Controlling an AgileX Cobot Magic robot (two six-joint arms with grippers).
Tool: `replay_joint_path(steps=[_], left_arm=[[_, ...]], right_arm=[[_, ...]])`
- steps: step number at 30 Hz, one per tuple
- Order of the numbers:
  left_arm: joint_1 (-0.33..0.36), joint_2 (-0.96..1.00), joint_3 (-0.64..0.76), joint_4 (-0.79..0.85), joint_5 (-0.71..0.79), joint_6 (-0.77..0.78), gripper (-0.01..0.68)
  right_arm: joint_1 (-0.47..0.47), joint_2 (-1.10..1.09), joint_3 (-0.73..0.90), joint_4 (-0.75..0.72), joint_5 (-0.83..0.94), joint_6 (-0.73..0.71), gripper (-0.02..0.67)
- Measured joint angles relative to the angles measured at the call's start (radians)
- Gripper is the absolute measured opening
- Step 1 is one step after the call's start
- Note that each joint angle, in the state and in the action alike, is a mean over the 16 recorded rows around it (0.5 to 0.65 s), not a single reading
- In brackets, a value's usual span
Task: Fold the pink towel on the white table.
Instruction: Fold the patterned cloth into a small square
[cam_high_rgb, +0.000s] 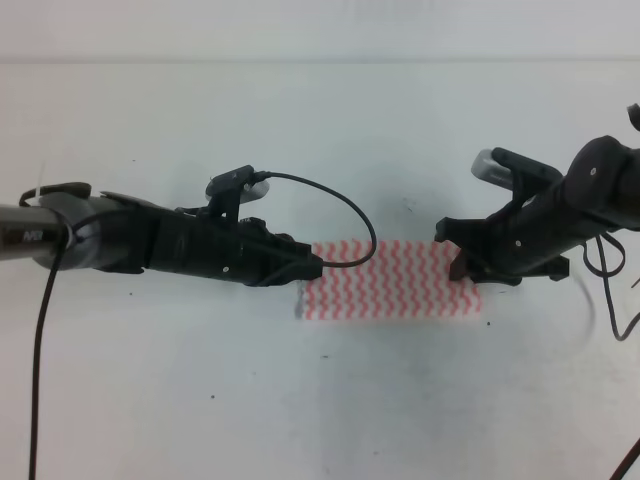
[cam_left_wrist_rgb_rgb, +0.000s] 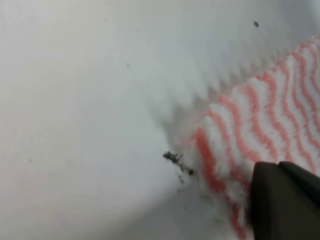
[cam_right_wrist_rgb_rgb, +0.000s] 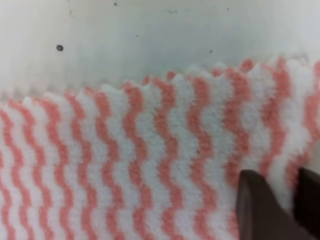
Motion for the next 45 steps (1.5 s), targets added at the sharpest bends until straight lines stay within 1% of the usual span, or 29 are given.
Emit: replay_joint_path(steps=[7, 14, 27, 35, 45], left_arm=[[0.0, 0.0, 0.0, 0.0, 0.001, 0.0, -0.005], [0.0, 0.0, 0.0, 0.0, 0.001, 0.0, -0.004], [0.0, 0.0, 0.0, 0.0, -0.001, 0.0, -0.005], [0.0, 0.0, 0.0, 0.0, -0.002, 0.0, -0.005], [0.0, 0.0, 0.0, 0.002, -0.003, 0.0, -0.005]], right_arm=[[0.001, 0.001, -0.006, -0.003, 0.004, 0.0, 0.045], [0.011, -0.006, -0.037, -0.006, 0.025, -0.001, -0.006], [0.082, -0.028, -0.121, 0.042, 0.063, -0.04, -0.014], [0.123, -0.026, -0.135, 0.139, 0.041, -0.102, -0.015], [0.131, -0.025, -0.136, 0.262, 0.027, -0.189, -0.015]])
